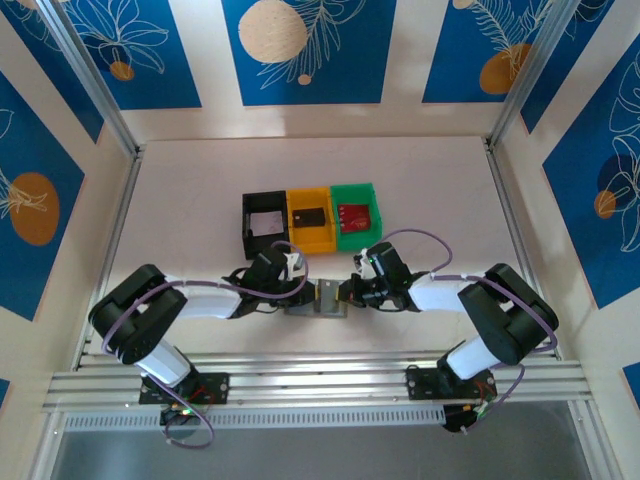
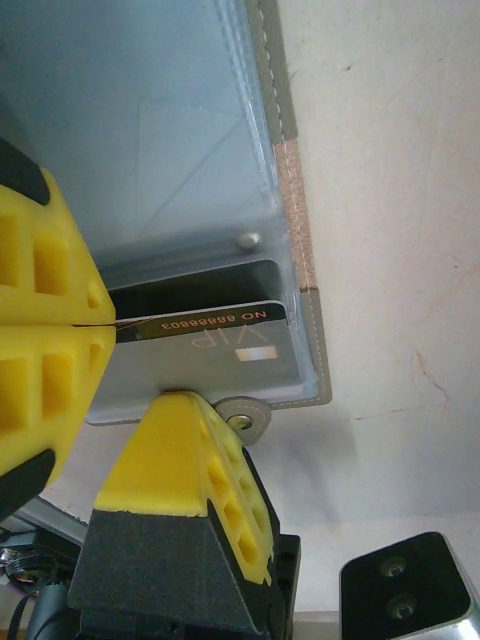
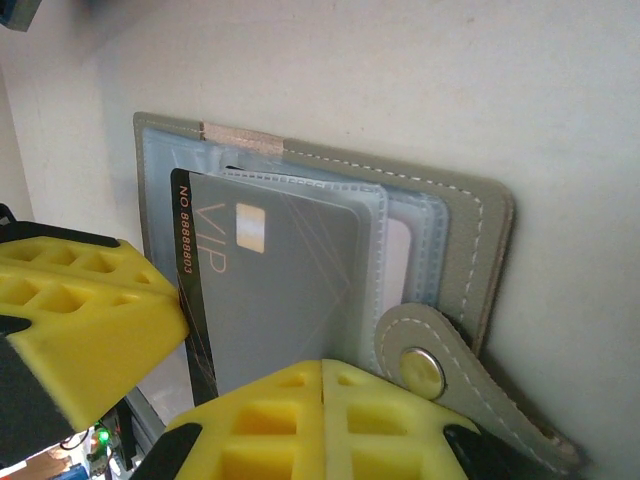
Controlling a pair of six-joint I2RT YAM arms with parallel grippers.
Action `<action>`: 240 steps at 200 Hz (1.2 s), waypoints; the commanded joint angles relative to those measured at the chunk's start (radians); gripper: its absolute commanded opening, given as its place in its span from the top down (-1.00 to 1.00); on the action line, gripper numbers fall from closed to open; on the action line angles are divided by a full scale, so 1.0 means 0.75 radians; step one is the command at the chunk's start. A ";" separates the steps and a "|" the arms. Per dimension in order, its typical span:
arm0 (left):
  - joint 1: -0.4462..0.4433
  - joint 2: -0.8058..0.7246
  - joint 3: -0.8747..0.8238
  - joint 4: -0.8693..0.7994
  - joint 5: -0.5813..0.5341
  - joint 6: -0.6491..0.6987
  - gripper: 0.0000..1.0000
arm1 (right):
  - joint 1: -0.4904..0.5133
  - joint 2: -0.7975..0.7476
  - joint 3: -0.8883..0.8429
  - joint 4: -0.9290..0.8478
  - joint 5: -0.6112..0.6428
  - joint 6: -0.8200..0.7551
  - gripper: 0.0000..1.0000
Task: Take the credit cards out of the card holder
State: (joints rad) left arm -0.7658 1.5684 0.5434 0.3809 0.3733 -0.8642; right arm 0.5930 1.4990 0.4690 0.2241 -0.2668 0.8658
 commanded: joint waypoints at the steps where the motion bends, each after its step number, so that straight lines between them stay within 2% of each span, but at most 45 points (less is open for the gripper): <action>1: 0.008 -0.044 0.009 0.012 0.007 0.026 1.00 | -0.009 0.004 -0.051 -0.135 0.023 -0.028 1.00; 32: 0.007 -0.048 -0.011 0.054 0.009 0.010 1.00 | -0.011 0.014 -0.051 -0.123 0.018 -0.028 1.00; 92: 0.007 0.020 -0.007 0.224 0.114 -0.054 1.00 | 0.006 0.070 -0.041 -0.077 0.000 -0.009 1.00; 135: 0.005 0.030 -0.010 0.285 0.156 -0.069 0.66 | 0.023 0.113 -0.038 -0.050 -0.002 -0.001 1.00; 173: 0.003 0.036 -0.026 0.339 0.176 -0.087 0.50 | 0.033 0.131 -0.036 -0.029 -0.004 0.005 1.00; 210: 0.003 0.053 -0.021 0.363 0.196 -0.097 0.51 | 0.036 0.130 -0.033 -0.030 -0.002 0.007 1.00; 240: 0.001 0.061 -0.022 0.372 0.205 -0.097 0.66 | 0.038 0.122 -0.034 -0.035 0.000 0.004 1.00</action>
State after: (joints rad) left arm -0.7536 1.6119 0.5232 0.5503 0.4393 -0.9348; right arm 0.5964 1.5433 0.4644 0.3027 -0.3035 0.8669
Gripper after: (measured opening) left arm 0.188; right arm 0.052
